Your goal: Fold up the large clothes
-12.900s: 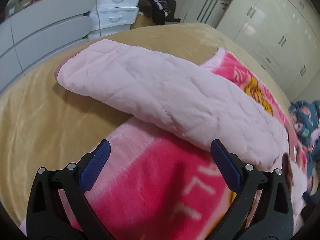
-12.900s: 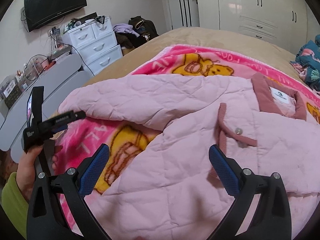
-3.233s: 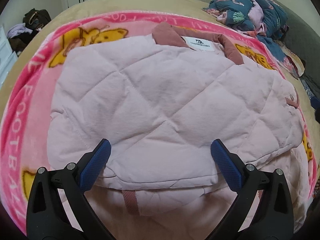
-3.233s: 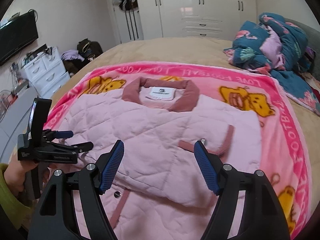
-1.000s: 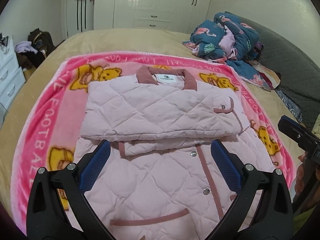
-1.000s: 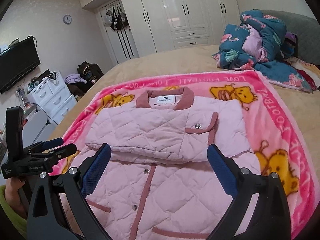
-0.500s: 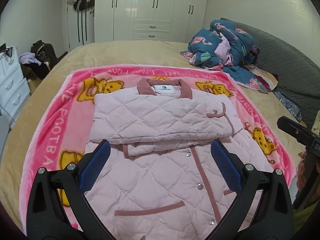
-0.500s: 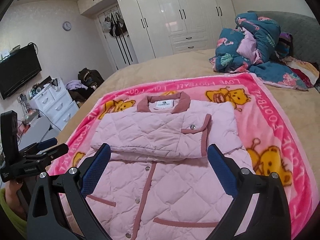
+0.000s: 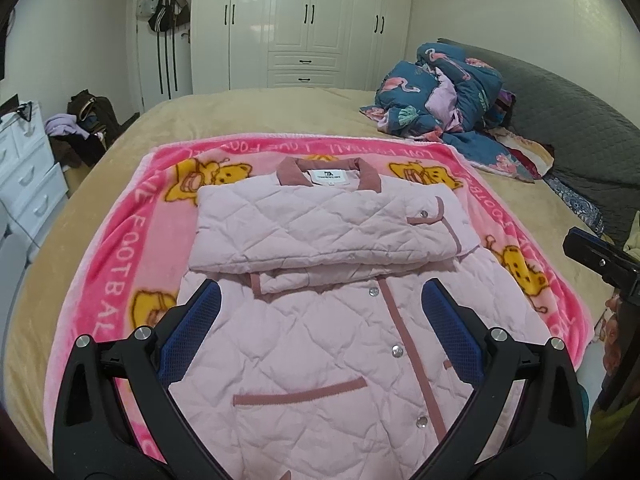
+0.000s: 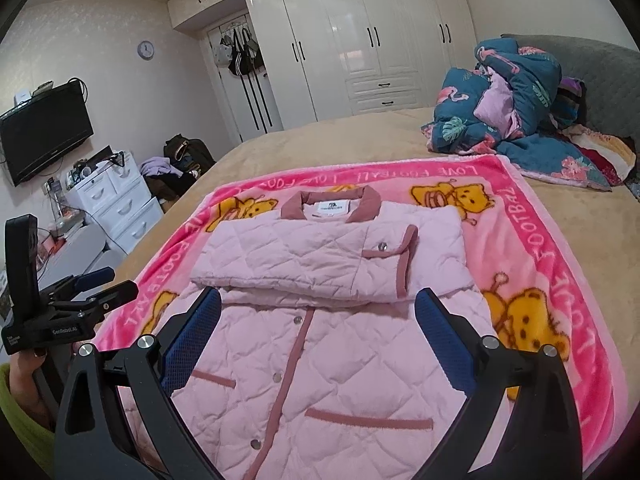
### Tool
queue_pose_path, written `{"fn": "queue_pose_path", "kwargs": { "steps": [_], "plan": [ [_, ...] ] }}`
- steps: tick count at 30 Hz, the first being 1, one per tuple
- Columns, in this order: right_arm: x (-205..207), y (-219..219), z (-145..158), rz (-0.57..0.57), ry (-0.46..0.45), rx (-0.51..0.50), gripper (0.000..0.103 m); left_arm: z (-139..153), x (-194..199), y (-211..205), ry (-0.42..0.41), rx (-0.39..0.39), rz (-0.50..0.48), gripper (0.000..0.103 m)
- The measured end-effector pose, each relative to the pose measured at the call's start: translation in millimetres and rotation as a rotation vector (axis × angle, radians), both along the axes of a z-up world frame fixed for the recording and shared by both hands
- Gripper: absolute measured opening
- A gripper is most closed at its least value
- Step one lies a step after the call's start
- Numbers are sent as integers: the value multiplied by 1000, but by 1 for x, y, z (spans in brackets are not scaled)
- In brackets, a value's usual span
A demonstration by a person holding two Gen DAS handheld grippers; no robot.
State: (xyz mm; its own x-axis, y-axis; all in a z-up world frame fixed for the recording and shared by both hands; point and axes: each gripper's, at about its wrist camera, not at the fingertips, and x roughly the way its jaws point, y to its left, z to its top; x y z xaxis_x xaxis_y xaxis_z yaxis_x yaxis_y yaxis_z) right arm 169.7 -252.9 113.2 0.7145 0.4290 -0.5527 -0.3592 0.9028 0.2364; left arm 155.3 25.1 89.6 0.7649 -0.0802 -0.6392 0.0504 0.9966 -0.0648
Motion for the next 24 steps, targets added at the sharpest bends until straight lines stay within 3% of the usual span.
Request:
{"fn": "queue_pose_path", "kwargs": {
  "steps": [14,24],
  "plan": [
    [-24,-4,-16,12,21,-35,97,-25,-32,-7,18,-14,1,94],
    [-38,-8,-45,16,78,-57,99,-49,-47,-2,55,-25,28,94]
  ]
}}
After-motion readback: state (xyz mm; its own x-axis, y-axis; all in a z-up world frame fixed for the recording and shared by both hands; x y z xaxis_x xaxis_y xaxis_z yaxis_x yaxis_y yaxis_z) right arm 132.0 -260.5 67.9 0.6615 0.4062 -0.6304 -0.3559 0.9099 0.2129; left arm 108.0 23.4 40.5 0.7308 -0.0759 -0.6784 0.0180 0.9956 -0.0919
